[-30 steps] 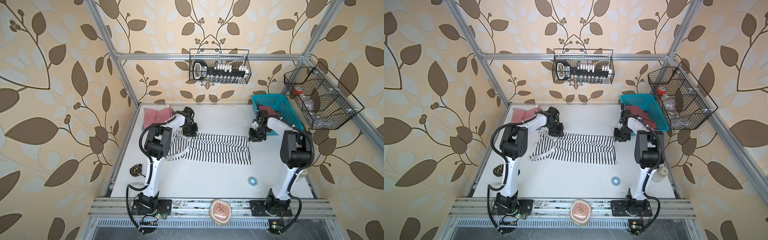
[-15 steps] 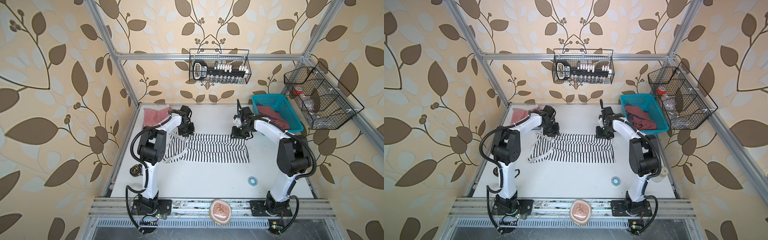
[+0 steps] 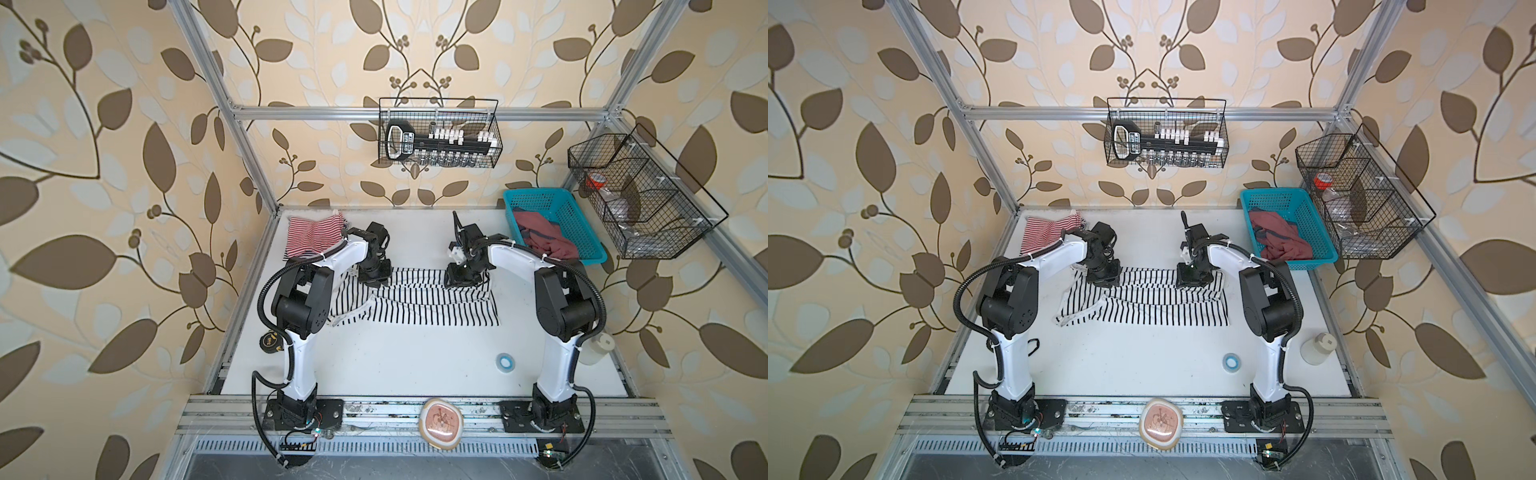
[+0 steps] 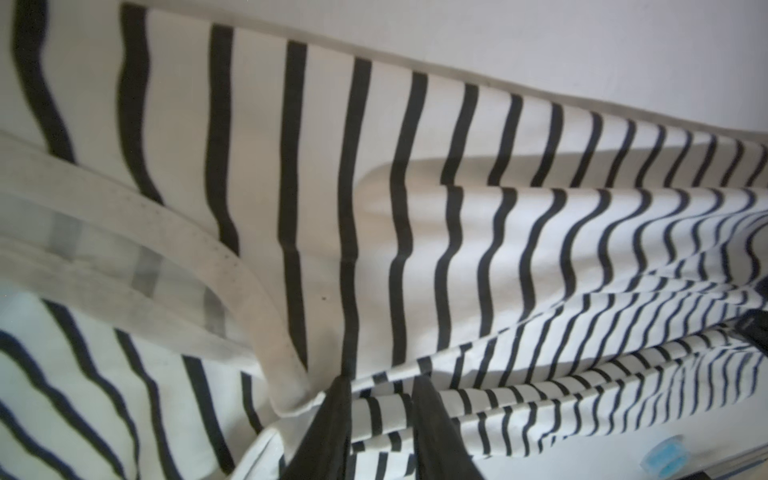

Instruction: Fold and stack the tank tops

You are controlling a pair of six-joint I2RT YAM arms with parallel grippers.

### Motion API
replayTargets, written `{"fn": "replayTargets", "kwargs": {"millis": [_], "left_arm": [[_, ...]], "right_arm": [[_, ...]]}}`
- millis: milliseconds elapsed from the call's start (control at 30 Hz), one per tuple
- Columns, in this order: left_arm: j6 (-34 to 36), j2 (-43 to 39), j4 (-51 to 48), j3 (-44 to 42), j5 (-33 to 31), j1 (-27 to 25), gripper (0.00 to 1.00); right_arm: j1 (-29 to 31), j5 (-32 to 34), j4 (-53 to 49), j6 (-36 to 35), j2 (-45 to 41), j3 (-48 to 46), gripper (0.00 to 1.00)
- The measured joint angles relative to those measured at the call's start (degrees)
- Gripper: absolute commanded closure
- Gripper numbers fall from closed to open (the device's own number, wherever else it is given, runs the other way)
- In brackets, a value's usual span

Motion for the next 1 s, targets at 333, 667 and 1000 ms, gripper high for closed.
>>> {"fn": "replayTargets", "kwargs": {"millis": [333, 667, 1000], "left_arm": [[1.36, 1.49, -1.11, -0.7, -4.92, 0.13, 0.93], [1.77, 4.24, -2.05, 0.17, -5.68, 1.77, 0.98], [1.9, 6.36, -3.3, 3.67, -4.9, 3.15, 0.81]], "right_arm": [[-1.25, 1.4, 1.11, -0.76, 0.59, -3.5, 0.87], [-5.57, -0.24, 4.24, -0.48, -4.24, -11.21, 0.96], [-6.93, -1.01, 2.49, -0.42, -7.39, -14.67, 0.91]]}}
